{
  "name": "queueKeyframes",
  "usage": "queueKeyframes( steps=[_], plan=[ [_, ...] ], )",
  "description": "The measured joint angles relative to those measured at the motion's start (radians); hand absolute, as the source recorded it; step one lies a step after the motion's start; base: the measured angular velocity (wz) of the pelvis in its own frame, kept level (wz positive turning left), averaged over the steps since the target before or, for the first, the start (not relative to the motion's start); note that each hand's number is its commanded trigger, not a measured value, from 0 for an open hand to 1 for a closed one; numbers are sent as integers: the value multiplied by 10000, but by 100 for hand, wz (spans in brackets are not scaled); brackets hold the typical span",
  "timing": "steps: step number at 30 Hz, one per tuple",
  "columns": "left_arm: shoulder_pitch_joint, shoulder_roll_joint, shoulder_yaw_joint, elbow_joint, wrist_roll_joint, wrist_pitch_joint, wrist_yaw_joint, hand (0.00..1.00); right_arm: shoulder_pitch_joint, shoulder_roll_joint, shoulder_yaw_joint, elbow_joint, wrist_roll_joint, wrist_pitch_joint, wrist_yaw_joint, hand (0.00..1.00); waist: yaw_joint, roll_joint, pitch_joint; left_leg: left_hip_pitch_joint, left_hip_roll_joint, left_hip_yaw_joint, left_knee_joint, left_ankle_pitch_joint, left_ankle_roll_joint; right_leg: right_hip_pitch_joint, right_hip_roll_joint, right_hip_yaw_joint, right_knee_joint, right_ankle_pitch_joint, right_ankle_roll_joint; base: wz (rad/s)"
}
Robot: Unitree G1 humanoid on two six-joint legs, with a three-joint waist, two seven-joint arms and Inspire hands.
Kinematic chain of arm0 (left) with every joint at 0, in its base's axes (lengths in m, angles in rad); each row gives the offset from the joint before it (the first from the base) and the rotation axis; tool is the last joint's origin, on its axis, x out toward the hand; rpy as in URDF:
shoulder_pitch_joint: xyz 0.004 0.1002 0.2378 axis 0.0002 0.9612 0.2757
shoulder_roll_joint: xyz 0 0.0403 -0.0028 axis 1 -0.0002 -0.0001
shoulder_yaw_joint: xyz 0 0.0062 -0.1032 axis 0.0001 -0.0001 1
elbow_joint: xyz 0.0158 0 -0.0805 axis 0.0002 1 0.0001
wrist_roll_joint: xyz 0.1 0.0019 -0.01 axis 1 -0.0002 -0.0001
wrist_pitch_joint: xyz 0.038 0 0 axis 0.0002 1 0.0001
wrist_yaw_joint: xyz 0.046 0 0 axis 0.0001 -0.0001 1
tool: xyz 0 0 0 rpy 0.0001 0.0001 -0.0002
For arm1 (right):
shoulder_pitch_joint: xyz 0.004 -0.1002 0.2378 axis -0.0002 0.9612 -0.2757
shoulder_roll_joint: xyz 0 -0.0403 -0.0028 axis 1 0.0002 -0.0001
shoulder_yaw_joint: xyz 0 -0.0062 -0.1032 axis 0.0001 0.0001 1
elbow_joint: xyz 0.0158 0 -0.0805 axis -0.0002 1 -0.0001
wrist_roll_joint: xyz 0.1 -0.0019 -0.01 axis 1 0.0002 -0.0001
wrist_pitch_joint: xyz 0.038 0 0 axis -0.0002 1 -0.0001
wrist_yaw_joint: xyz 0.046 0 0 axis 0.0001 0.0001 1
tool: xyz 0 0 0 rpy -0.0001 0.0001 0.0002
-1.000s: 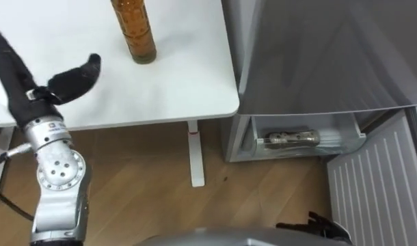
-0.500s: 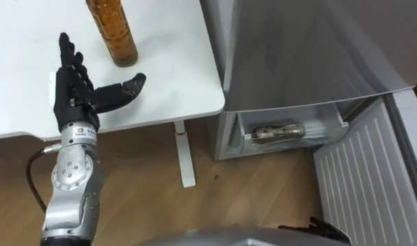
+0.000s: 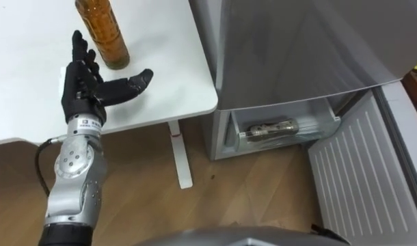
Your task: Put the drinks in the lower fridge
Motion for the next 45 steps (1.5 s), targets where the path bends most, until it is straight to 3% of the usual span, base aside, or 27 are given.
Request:
queueKeyframes(
  steps=[8, 12, 20, 22, 28, 35, 38, 42, 45],
  plan=[
    [-162, -37, 446, 240, 46, 2, 531, 0, 202, 4, -65, 255, -696, 89, -58, 0, -26, -61, 33, 85, -3, 214, 23, 0, 0, 7, 6, 259, 127, -1, 2, -9],
    [-544, -15, 866, 235, 48, -1, 1056, 0, 327, -12, -114, 354, -1313, 133, -89, 0, -49, -57, 46, 127, -2, 215, 22, 0, 2, -3, 9, 335, 206, -1, 5, -4],
    [-974, 44, 1532, 234, 47, -67, 1598, 0, 740, -1, -108, 400, -2327, 703, -32, 0, -68, -30, 30, 224, 4, 241, -110, -4, 0, -27, 95, 571, 316, -24, 8, -4],
    [-975, 44, 1539, 235, 84, -67, 1760, 0, 911, 5, -109, 415, -2430, 866, -19, 0, -63, -66, 21, 240, 8, 247, -113, -4, -1, -39, 109, 612, 331, -24, 8, -2],
    [-1039, 45, 1552, 238, 111, -67, 2167, 0, 965, 60, -108, 473, -2479, 869, 5, 0, -80, -259, 62, 348, 18, 366, -142, -20, -3, -16, 138, 749, 345, -24, 8, -7],
    [-1068, 45, 1553, 284, 73, -64, 2308, 0, 956, 113, -107, 457, -2646, 1125, 24, 0, -93, -276, 47, 386, 27, 478, -138, -78, 19, -62, 147, 799, 483, -23, 9, -5],
    [-1472, 45, 1548, 1025, -128, 43, 2230, 0, 961, 174, -105, 455, -2815, 1357, 158, 0, -113, -233, 56, 471, 31, 493, -142, -77, 19, -17, 147, 785, 492, -23, 9, 0],
    [-1595, 44, 1510, 1452, -356, 361, 1802, 0, 951, 221, -107, 353, -3367, 1527, 227, 0, -334, -218, 47, 475, 34, 502, -147, -82, 16, -11, 151, 791, 506, -22, 7, 0],
    [-1726, 48, 1512, 1861, -893, 379, 1490, 0, 950, 221, -122, 357, -3562, 1652, 292, 0, -495, -212, 38, 486, 33, 498, -139, -82, 16, 0, 150, 782, 514, -16, 0, 0]
  ],
)
